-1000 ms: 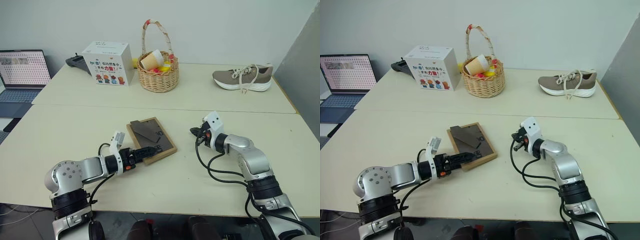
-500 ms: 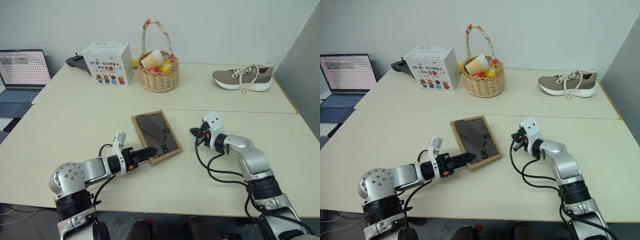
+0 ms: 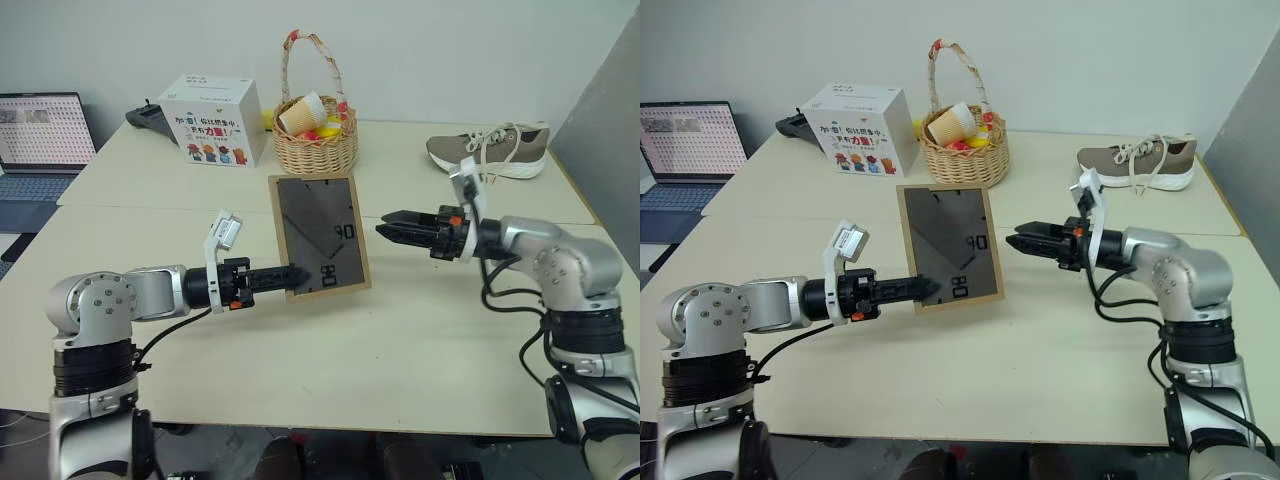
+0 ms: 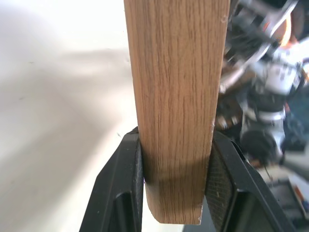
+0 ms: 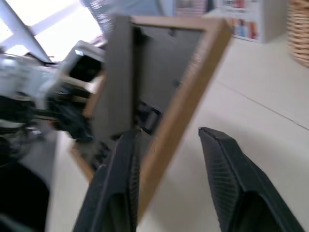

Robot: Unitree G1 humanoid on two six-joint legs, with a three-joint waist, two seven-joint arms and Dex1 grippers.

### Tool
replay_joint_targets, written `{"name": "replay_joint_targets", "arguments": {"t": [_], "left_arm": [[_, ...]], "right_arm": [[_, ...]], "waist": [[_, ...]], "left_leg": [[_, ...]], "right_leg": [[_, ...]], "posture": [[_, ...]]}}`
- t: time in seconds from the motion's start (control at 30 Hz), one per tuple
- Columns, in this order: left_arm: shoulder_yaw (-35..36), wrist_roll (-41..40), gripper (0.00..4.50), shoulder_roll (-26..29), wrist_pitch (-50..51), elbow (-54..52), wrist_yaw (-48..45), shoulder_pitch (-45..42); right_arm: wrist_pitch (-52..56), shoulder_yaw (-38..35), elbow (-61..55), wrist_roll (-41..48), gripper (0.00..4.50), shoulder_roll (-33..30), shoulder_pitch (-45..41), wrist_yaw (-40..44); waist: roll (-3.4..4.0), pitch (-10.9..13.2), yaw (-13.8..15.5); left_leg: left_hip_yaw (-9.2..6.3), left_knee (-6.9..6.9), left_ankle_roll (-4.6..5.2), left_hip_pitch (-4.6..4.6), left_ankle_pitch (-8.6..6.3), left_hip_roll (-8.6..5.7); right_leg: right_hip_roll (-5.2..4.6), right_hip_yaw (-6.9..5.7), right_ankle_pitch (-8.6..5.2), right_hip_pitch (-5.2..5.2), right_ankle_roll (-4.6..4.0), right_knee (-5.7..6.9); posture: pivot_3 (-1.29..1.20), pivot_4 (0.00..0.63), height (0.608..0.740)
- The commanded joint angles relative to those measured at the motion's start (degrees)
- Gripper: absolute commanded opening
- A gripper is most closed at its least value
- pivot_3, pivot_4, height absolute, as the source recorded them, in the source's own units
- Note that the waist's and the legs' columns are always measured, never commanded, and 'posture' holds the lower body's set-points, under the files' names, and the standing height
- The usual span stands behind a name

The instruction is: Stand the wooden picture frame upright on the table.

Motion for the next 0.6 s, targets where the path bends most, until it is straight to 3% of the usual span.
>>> {"name": "replay_joint_targets", "arguments": {"t": [0.03, 0.3, 0.47, 0.6], "left_arm": [[-3.4, 1.3, 1.29, 2.3, -5.0, 1.1, -6.1, -1.7], [-6.6, 2.8, 1.29, 3.0, -7.8, 2.3, -8.9, -3.1], [-7.1, 3.7, 1.29, 3.1, -8.7, 2.4, -9.5, -2.7], [-7.0, 3.9, 1.29, 3.4, -8.9, 2.0, -9.9, -2.0]], "right_arm": [[1.3, 0.4, -1.8, 3.6, 2.96, 1.0, -4.6, 0.9], [-8.5, 8.6, -1.4, -5.4, 4.46, 7.5, -5.8, -5.3], [-11.6, 11.1, -1.6, -8.5, 4.46, 10.7, -5.3, -8.2], [-4.8, 8.2, -7.6, 0.1, 4.46, 7.4, -3.3, -3.0]], "waist": [[0.02, 0.1, 0.0], [0.03, 0.1, 0.1], [0.03, 0.1, 0.1], [0.04, 0.1, 0.3]], "left_leg": [[0.0, 0.0, 0.0, -0.01, 0.0, -0.01], [-0.04, 0.07, 0.02, -0.22, 0.0, 0.02], [-0.03, 0.13, 0.0, -0.45, 0.01, 0.06], [-0.04, 0.17, 0.0, -0.52, 0.01, 0.1]], "right_leg": [[0.0, 0.0, 0.0, -0.01, 0.0, 0.0], [0.0, 0.0, 0.0, -0.11, 0.0, 0.02], [-0.04, -0.02, 0.0, -0.4, 0.0, 0.1], [-0.1, -0.05, 0.01, -0.44, -0.01, 0.11]], "posture": [[0.0, 0.15, 0.74], [0.0, 0.15, 0.74], [0.0, 0.15, 0.74], [0.0, 0.15, 0.74]]}}
